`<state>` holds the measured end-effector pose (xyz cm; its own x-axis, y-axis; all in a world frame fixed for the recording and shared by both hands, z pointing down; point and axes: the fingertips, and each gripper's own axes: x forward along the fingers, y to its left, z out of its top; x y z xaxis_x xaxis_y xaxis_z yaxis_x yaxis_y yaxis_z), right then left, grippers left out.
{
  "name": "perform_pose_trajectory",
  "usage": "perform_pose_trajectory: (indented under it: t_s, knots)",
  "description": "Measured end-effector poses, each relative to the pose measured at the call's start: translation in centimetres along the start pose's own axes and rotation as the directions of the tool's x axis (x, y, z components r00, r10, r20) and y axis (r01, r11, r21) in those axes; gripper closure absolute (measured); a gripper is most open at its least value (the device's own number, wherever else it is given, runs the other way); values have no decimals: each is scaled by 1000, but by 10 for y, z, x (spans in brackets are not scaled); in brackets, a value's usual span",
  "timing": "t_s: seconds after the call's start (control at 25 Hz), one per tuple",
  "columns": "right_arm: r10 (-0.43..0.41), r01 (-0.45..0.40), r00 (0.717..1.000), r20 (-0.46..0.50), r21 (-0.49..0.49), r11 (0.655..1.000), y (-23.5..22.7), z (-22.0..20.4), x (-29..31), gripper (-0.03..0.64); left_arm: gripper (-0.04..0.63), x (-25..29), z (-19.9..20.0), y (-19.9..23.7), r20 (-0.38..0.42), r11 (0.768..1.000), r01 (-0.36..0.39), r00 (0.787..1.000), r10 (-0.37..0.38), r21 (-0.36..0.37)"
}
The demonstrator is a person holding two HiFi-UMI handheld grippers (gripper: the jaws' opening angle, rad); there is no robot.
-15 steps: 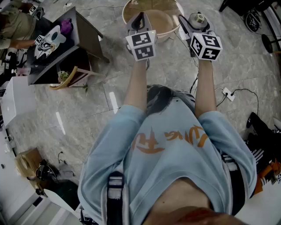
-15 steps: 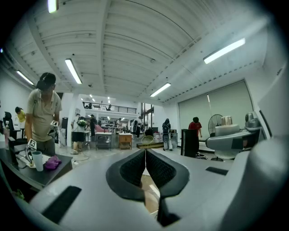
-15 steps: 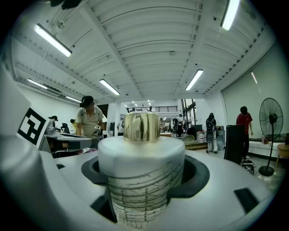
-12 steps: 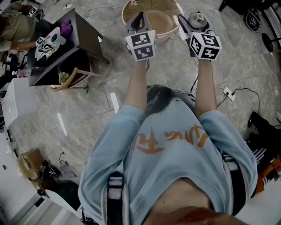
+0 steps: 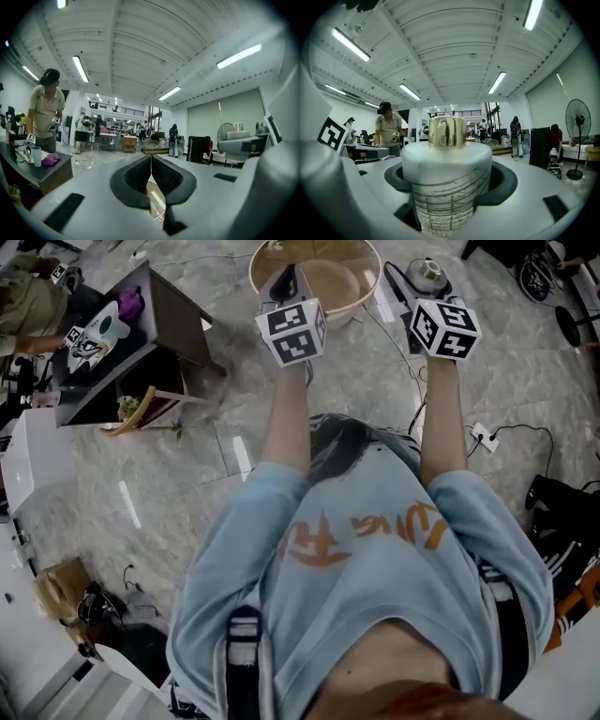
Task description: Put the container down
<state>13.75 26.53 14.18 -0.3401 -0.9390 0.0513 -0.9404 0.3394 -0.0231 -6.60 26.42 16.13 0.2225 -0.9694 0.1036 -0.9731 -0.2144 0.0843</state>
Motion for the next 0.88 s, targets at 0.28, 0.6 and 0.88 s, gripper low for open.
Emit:
perform_pose_trajectory:
  t_s: [0.28,0.6,0.88]
  knots:
    - [16,-15,1000,-11,28,999,-9,-10,2,255,566,0,-2,4,-10,1000,-27,1000,27,9]
    - [54,-54,999,7,34,998,-18,-8,23,256,566,23,-3,6,-11,999,-32,999,32,21]
    - [47,-46,999,-22,29,999,-34,-27,70,256,565,71,-19,25,-21,1000,-29,999,29,-4]
